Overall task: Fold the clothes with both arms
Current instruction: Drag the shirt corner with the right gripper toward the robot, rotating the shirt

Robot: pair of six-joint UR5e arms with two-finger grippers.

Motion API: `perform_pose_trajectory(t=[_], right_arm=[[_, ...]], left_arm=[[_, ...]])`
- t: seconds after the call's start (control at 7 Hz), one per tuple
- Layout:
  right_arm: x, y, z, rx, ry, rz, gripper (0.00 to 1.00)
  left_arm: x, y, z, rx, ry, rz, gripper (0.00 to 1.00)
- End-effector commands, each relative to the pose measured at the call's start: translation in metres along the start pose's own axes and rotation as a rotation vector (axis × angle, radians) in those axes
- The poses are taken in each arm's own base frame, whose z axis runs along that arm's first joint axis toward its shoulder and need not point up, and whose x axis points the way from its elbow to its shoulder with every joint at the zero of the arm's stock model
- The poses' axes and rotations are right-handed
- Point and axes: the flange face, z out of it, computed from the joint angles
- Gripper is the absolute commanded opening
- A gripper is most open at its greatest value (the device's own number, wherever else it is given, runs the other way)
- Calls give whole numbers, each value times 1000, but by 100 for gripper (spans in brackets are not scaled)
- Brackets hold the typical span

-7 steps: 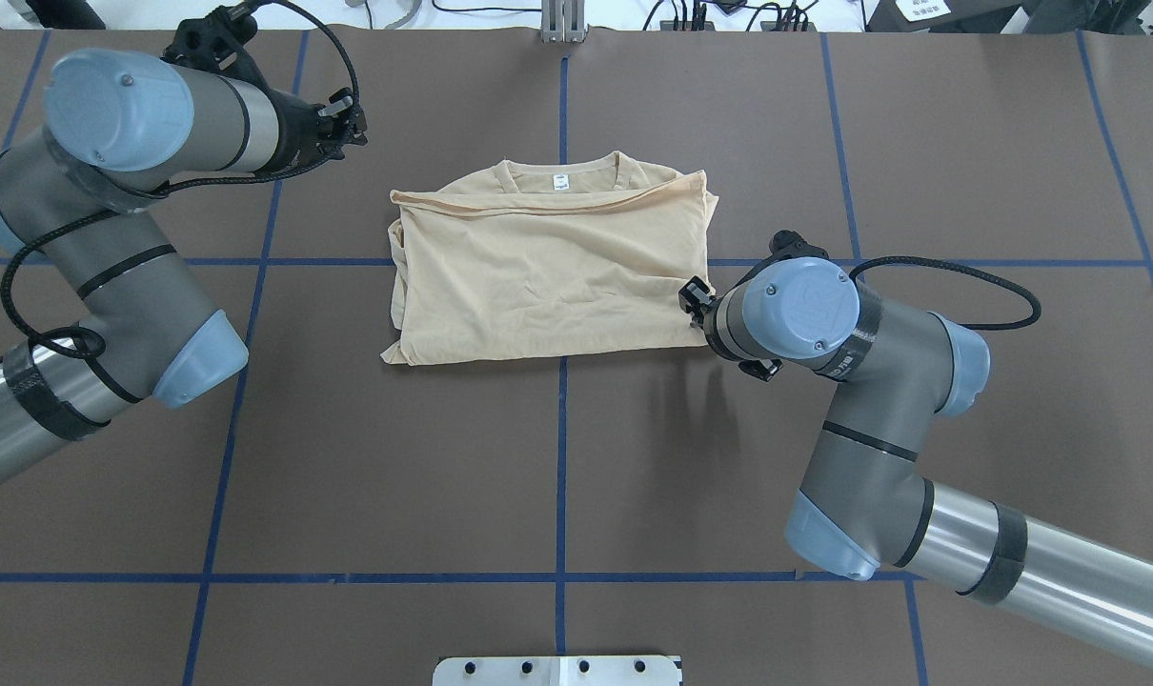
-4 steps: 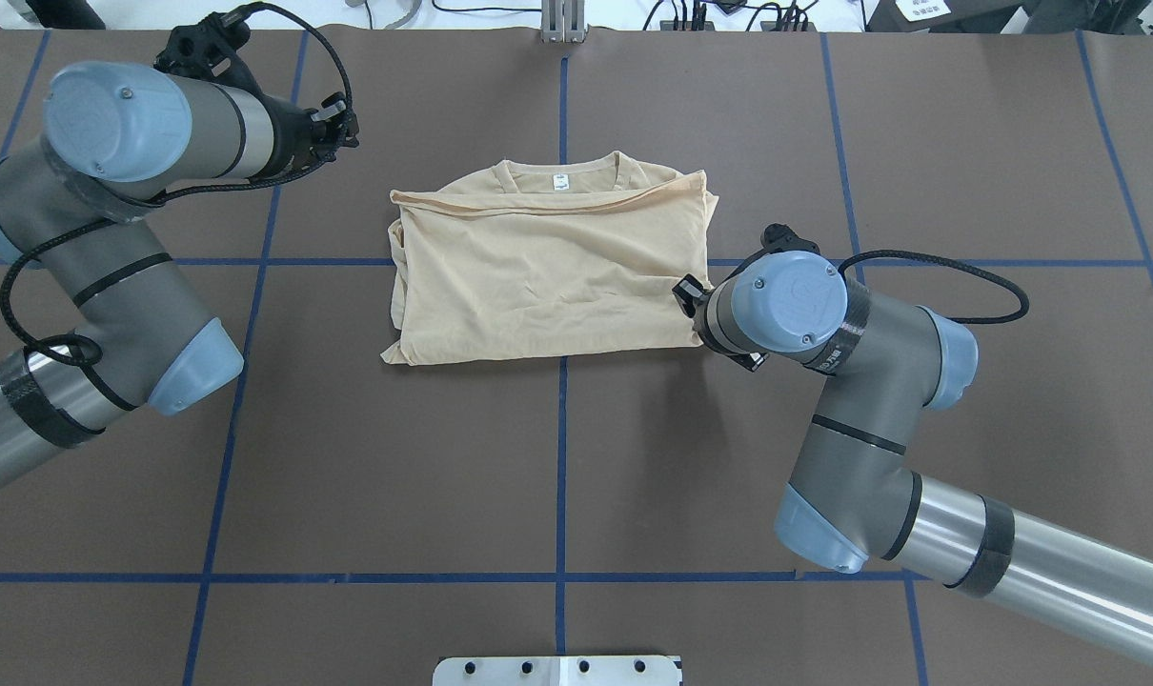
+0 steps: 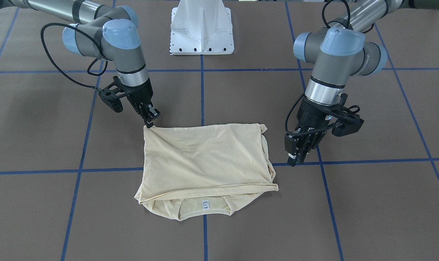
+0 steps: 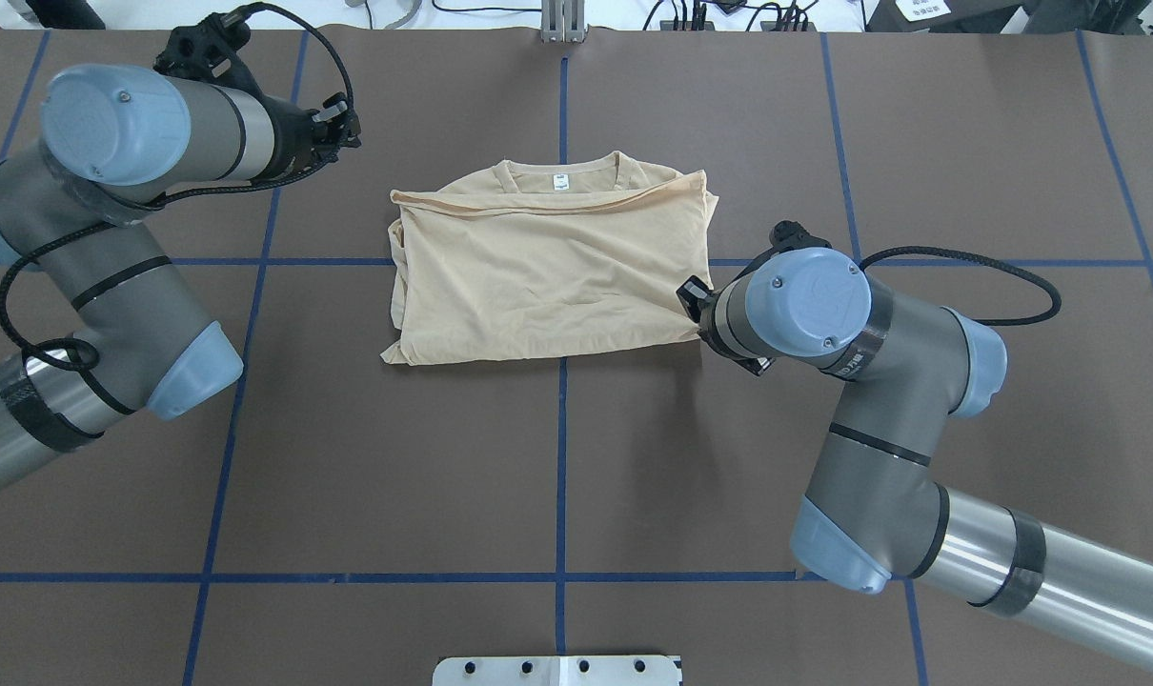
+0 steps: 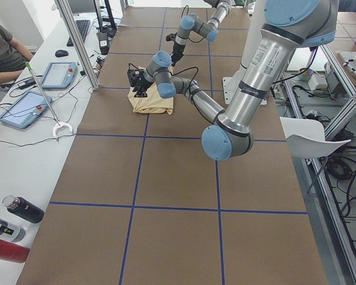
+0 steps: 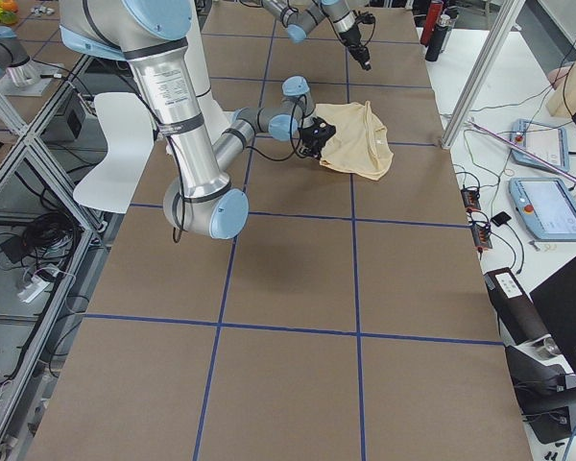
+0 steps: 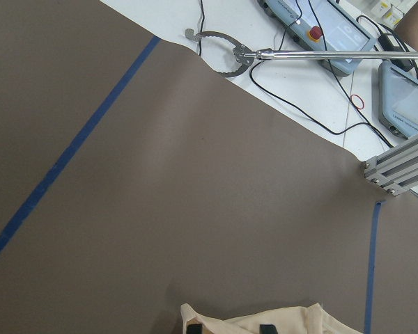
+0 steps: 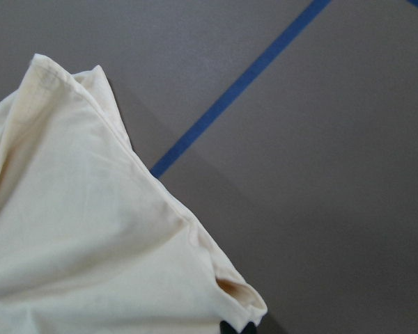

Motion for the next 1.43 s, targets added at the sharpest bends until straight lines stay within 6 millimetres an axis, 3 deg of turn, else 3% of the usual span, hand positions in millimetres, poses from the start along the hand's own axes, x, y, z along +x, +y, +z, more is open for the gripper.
perform_pose_trajectory(t=[0.0,0.29,0.57,0.71,0.86,1.0,1.29], right_arm=[[46,73,-17,-69,88,16,0],[122,114,-38,-153,152,-31,2],[155,162,-41,-200,218,33,34],[165,179,-44,-218,231,11,99],[160,175,-61,-242,210,17,100],[148,144,-86,-243,158,48,100],[82,58,-100,-148,24,92,100]], left_arm=[[-2,2,-5,-3,3,-1,39],[5,4,-16,-11,26,1,39],[18,17,-38,-84,40,3,39],[20,29,-38,-127,44,8,39],[19,52,-32,-165,36,20,42],[10,65,-27,-182,16,-17,43],[-14,145,-11,-194,-26,-7,52]])
